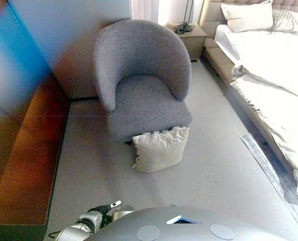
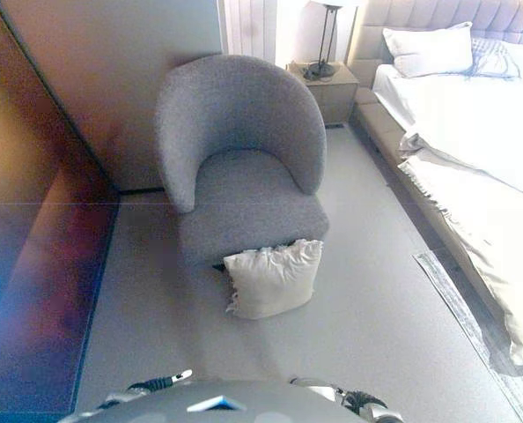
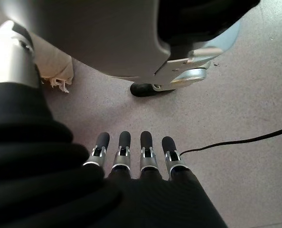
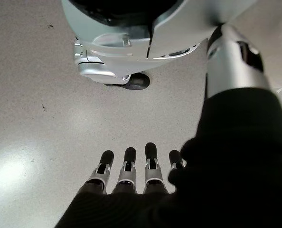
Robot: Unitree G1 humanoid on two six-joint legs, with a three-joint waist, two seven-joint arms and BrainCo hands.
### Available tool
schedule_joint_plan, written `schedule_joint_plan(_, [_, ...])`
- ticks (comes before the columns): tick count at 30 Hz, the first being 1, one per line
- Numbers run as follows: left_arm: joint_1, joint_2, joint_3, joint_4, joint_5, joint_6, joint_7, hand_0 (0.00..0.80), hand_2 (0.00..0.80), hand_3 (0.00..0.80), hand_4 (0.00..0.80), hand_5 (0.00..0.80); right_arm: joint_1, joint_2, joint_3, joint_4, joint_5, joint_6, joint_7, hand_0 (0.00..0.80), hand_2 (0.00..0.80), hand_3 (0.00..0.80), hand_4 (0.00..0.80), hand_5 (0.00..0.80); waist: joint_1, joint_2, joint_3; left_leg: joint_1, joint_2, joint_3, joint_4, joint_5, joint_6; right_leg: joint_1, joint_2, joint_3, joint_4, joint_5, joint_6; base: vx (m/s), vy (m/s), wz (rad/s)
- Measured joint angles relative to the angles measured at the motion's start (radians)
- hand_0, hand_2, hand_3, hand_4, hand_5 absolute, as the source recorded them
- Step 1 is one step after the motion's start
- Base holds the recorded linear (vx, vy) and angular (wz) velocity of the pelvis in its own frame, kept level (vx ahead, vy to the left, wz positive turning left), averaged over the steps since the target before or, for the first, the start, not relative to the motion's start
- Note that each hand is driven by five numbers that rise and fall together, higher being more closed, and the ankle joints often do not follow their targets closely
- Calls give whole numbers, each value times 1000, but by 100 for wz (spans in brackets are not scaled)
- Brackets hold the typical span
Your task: Pick up the cushion and take it to the sofa
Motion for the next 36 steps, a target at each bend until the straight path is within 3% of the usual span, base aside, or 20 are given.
schedule_joint_plan(3, [-15,-1,55,28,-142,0,21,0,0,0,0,0,-13,2,-15,3,-2,2,5,0,0,0,0,0,2,-6,9,-54,4,-20,110,-26,-15,-21,9,1,31,-21,-4,-44,-166,13])
schedule_joint_plan(5, [-62,3,89,62,-158,-12,24,0,0,0,0,0,-60,6,-19,17,-3,6,17,0,0,0,0,0,5,-28,52,-175,-5,-48,317,-46,-42,-83,-3,8,121,-63,-31,-71,-114,23])
schedule_joint_plan(8, [-96,15,91,74,-176,-35,16,0,0,0,0,0,-100,-2,-19,29,-3,17,20,0,0,0,0,0,29,-58,95,-268,-23,-51,446,48,-90,-130,-28,23,181,-76,-55,31,-71,3])
schedule_joint_plan(11, [-88,8,121,71,-241,-42,8,0,0,0,0,0,-108,-5,-16,29,-3,24,20,0,0,0,0,0,56,-59,109,-284,-42,-16,586,-32,-10,-143,-50,22,183,-66,-75,208,-4,-19])
schedule_joint_plan(13, [-58,10,131,72,-285,-48,1,0,0,0,0,0,-98,6,3,33,-3,22,20,0,0,0,0,0,54,-51,92,-262,-50,-19,477,-62,-18,-126,-28,26,102,-66,-68,302,10,4])
schedule_joint_plan(14, [-65,-3,155,63,-316,-47,-3,0,0,0,0,0,-104,-1,-5,41,-3,23,20,0,0,0,0,0,75,-24,111,-191,-36,-17,316,-46,-11,-126,4,25,117,-62,-78,459,43,-7])
schedule_joint_plan(15, [-60,-18,161,61,-327,-46,-4,0,0,0,0,0,-109,-20,-19,41,-3,22,19,0,0,0,0,0,76,19,137,-161,7,-18,277,-54,-24,-134,40,27,141,-33,-76,462,44,-6])
schedule_joint_plan(16, [-63,-18,202,74,-335,-48,-7,0,0,0,0,0,-114,0,-29,60,-3,18,11,0,0,0,0,0,72,-4,168,-172,23,-14,329,-97,-60,-118,59,82,132,-29,-78,481,54,-3])
schedule_joint_plan(17, [-50,-15,229,74,-353,-45,-11,0,0,0,0,0,-107,9,-31,71,-2,20,11,0,0,0,0,0,94,-3,166,-164,27,-14,306,-129,-54,-120,69,90,132,-26,-75,443,80,-20])
schedule_joint_plan(18, [-35,-17,235,72,-353,-46,-13,0,0,0,0,0,-105,6,-32,75,-3,19,9,0,0,0,0,0,120,10,167,-160,49,4,287,-95,-18,-125,95,77,208,-46,-77,443,81,-45])
schedule_joint_plan(19, [-6,-21,241,58,-352,-48,-18,0,0,0,0,0,-112,12,-42,83,-3,20,6,0,0,0,0,0,136,10,166,-151,65,27,288,-93,-20,-160,112,76,386,-127,-78,524,124,-33])
schedule_joint_plan(20, [15,-17,238,40,-351,-49,-23,0,0,0,0,0,-101,14,-46,80,-3,21,2,0,0,0,0,0,133,-1,165,-128,59,35,276,-88,-26,-153,115,77,501,-203,-84,540,134,-15])
schedule_joint_plan(22, [34,-18,240,49,-351,-43,-24,0,0,0,0,0,-99,9,-73,77,-26,21,1,0,0,0,0,0,123,-29,169,-161,21,27,346,-113,-30,-56,94,120,390,-303,-124,378,92,25])
schedule_joint_plan(24, [40,-28,239,54,-352,-40,-29,0,0,0,0,0,-94,5,-88,84,-46,25,1,0,0,0,0,0,112,-21,169,-218,18,-3,371,-122,-50,1,111,158,299,-247,-125,432,134,36])
schedule_joint_plan(29, [39,-29,237,58,-351,-29,-36,0,0,0,0,0,-102,16,-96,101,-61,20,-2,0,0,0,0,0,117,-5,157,-290,11,-28,232,-51,-4,40,123,188,267,-280,-126,445,65,-7])
schedule_joint_plan(30, [40,-24,237,63,-351,-27,-39,0,0,0,0,0,-89,19,-95,114,-62,16,0,0,0,0,0,0,117,-7,150,-296,3,-55,245,-20,10,52,118,196,283,-289,-125,502,39,-26])
schedule_joint_plan(32, [33,-12,234,87,-350,-30,-50,0,0,0,0,0,-74,24,-95,126,-62,16,4,0,0,0,0,0,134,-37,125,-282,-19,-55,275,49,-7,60,101,206,296,-335,-115,648,41,-37])
schedule_joint_plan(34, [32,31,238,95,-341,-30,-61,0,0,0,0,0,-36,49,-90,127,-77,8,9,0,0,0,0,0,124,-101,76,-264,-71,-44,272,12,16,42,40,185,387,-383,-56,481,-17,-34])
schedule_joint_plan(35, [32,37,239,88,-327,-36,-65,0,0,0,0,0,-46,55,-88,125,-81,2,9,0,0,0,0,0,135,-103,68,-264,-71,-44,265,15,26,2,36,175,457,-376,-40,383,-52,-1])
schedule_joint_plan(36, [17,43,236,74,-301,-48,-72,0,0,0,0,0,-39,65,-74,107,-79,-8,12,0,0,0,0,0,130,-99,51,-260,-61,-46,240,14,34,-73,35,163,580,-341,13,374,-65,-1])
